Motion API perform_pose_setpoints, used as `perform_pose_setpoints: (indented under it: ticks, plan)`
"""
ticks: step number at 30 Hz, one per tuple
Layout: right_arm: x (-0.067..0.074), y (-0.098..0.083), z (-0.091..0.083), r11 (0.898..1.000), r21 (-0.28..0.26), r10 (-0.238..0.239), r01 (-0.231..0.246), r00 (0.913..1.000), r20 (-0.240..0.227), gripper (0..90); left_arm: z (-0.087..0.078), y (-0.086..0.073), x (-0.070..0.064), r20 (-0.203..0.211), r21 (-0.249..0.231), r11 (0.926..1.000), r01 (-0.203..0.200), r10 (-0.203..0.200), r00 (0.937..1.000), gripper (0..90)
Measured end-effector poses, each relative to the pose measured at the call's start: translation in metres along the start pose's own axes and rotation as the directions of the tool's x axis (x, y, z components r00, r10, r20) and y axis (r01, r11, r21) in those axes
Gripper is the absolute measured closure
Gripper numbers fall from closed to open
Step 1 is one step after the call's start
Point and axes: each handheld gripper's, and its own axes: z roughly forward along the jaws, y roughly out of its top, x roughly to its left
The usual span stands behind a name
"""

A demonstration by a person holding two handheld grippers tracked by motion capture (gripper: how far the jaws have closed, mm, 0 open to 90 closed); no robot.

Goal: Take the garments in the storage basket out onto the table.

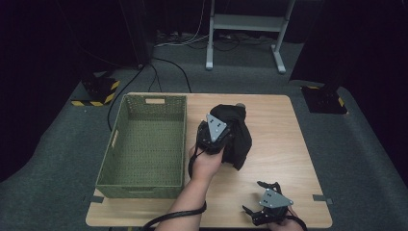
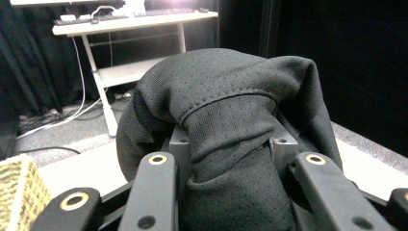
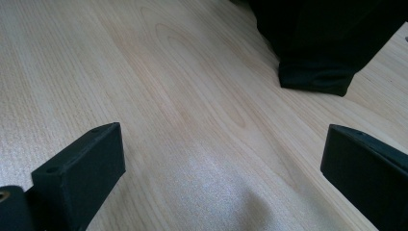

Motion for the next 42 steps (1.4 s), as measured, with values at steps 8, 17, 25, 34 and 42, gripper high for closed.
perform_pose_setpoints:
  ticks: [8, 17, 25, 34, 42]
  plan:
    - [0.001, 0.0, 0.0, 1.0, 0.004, -0.005, 0.005, 1.0, 0.001, 1.5, 0.009, -0.015, 0.001, -0.009, 0.042, 0.999, 0.011, -0.011, 0.9999, 64.8]
    - [0.0, 0.0, 0.0, 1.0, 0.002, -0.006, 0.006, 1.0, 0.0, 1.5, 0.018, -0.035, 0.003, -0.024, 0.088, 0.9959, 0.023, -0.021, 0.9995, 64.7]
    - [0.001, 0.0, 0.0, 1.0, 0.006, -0.01, 0.01, 0.9999, 0.001, 1.5, 0.024, -0.05, 0.008, -0.033, 0.124, 0.9908, 0.054, -0.051, 0.9982, 64.3]
    - [0.002, 0.0, 0.001, 1.0, 0.011, -0.017, 0.017, 0.9999, 0.001, 1.5, 0.03, -0.069, 0.014, -0.058, 0.167, 0.9818, 0.091, -0.083, 0.9949, 63.7]
    - [0.002, 0.0, 0.001, 1.0, 0.008, -0.019, 0.019, 0.9998, 0.001, 1.5, 0.033, -0.085, 0.015, -0.069, 0.207, 0.9729, 0.103, -0.091, 0.9935, 63.2]
